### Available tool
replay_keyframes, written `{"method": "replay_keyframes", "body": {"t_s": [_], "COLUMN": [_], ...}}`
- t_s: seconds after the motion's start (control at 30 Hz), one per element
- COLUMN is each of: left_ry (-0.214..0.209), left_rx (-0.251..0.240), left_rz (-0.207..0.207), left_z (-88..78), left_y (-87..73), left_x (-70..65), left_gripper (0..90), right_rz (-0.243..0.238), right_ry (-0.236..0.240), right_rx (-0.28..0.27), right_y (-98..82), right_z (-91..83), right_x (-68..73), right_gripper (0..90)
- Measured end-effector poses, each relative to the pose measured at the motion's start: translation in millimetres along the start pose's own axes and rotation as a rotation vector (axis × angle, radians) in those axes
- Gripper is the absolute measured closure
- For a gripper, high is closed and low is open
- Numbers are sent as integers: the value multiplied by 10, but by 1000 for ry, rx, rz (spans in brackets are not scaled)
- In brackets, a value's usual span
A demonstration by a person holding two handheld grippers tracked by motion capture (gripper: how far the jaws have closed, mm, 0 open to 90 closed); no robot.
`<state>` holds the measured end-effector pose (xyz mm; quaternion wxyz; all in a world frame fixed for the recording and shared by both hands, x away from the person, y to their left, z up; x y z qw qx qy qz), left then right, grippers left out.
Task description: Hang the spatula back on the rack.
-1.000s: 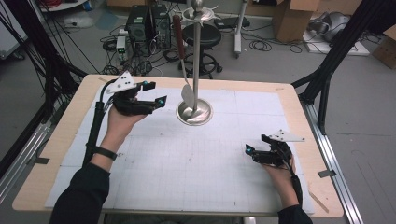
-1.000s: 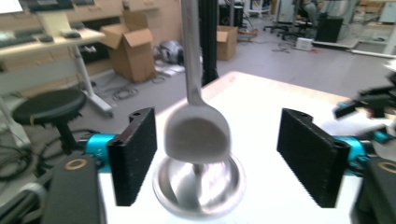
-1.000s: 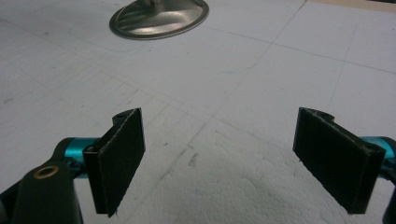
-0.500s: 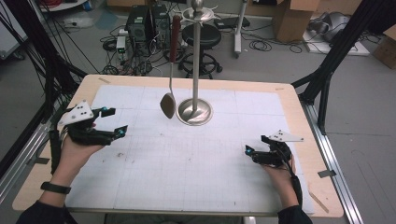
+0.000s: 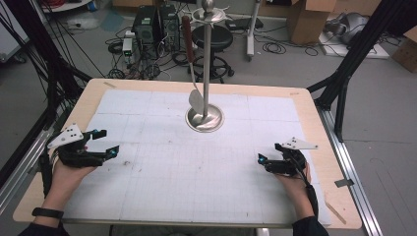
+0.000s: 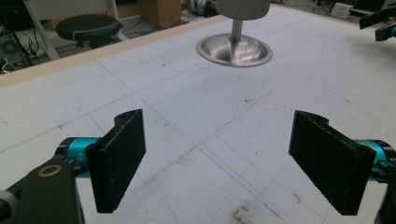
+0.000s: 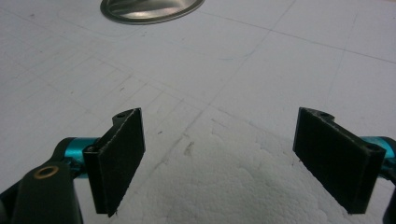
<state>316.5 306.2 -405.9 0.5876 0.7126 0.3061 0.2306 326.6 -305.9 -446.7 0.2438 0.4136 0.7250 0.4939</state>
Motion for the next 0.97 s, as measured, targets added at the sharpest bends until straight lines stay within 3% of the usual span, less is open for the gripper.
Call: {"method": "replay_keyframes", "body": {"t_s": [0.97], "left_ry": [-13], "left_rx": [34], "left_rz": [-3], "left_z": [153], "left_y": [-133], "left_x": [-57], "left_gripper": [192], "right_rz": [-3], "right_ry": [-4], "right_rx": [7], "right_y": [-3], "right_z": [-5], "right_x": [0], "right_gripper": [158]}}
Point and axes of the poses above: each handheld gripper's, and its own axes: z roughly forward along the jaws, y roughly out of its top, x roughly to its left, the point moved 1 cm from there along z, roughly forward along the jaws, and after that the axes turned 9 degrees about -x, right-handed, at the moved point
